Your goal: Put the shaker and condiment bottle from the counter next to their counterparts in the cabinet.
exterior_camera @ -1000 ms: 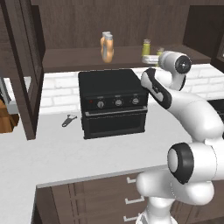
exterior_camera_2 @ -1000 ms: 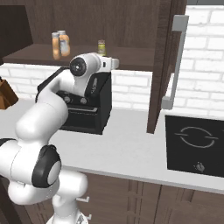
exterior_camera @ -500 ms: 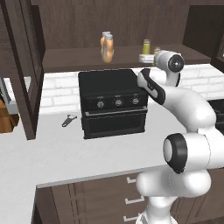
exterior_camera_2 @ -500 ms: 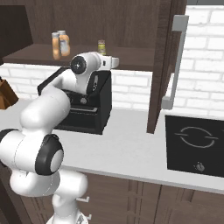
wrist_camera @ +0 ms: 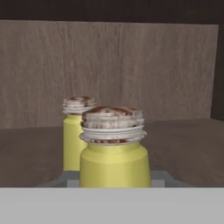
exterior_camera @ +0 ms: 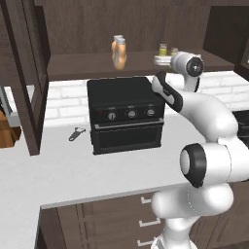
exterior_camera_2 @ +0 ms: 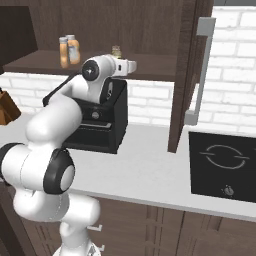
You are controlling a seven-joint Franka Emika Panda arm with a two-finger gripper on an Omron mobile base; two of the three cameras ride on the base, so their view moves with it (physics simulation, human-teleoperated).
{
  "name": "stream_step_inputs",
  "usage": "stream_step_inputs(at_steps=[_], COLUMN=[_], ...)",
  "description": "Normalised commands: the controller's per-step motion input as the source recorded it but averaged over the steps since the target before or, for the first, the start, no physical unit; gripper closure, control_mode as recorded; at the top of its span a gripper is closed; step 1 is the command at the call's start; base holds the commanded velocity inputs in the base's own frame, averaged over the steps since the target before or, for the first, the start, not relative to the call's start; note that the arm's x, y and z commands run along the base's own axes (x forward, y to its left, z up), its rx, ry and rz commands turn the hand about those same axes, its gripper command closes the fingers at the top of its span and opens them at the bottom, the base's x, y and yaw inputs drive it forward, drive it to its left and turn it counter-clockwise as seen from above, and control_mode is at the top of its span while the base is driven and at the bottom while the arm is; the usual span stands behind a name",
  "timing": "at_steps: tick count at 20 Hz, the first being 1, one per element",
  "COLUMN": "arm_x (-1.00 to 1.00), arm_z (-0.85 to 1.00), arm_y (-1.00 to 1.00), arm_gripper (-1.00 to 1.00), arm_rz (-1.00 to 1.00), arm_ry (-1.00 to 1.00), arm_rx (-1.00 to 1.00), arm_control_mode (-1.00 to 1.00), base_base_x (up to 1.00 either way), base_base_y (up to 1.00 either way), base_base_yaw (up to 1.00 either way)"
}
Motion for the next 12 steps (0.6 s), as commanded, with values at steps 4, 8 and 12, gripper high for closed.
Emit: stream_step_inputs(at_steps=[4,8,12], arm_x=[0.27,0.17,0.28], arm_z=[-0.18,-0.08,-0.16], arm_y=[0.00,0.00,0.00], arm_gripper=[1.00,1.00,1.00], arm_rz=[0.00,0.00,0.00], arm_ry=[-0.03,0.00,0.00], arm_rx=[0.00,0.00,0.00], arm_control_mode=[-1.00,-1.00,-1.00], base_base_x=[0.00,0.00,0.00], base_base_y=[0.00,0.00,0.00], base_base_yaw=[0.00,0.00,0.00])
